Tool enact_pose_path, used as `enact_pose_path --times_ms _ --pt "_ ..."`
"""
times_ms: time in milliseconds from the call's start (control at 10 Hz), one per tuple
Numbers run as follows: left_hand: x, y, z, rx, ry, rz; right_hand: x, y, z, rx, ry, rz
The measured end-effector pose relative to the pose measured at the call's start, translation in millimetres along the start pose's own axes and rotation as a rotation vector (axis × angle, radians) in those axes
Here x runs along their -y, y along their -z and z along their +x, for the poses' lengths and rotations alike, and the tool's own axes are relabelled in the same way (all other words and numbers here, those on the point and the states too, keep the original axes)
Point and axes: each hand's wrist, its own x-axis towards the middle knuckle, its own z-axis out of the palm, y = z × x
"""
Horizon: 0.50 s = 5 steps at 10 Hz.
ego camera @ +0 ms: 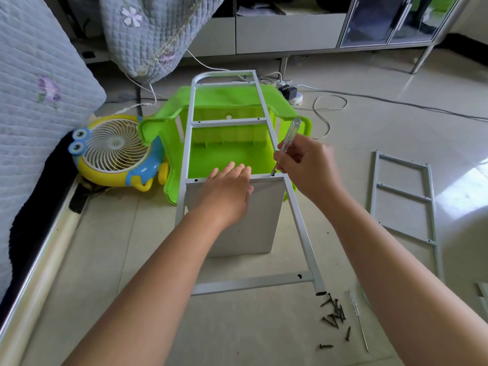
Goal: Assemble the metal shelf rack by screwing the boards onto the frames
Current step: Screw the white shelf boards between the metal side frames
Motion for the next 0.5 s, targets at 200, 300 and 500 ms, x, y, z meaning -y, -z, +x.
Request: enact_pose_path --times_ms 200,300,500 --pt "0.3 -2.1 -0.1 -0.005 0.005 -0.015 1.1 7.5 5.1 -0.071 -0.035 0.044" --pt "0.5 -2.5 -1.3 -0.020 0.000 -0.011 -2.5 8.0 2.5 -0.040 -0.075 0.043" --pt "0.0 -3.8 -1.3 -0.037 0.001 -0.014 -4.1 13.2 -0.9 -0.066 -0.107 0.076"
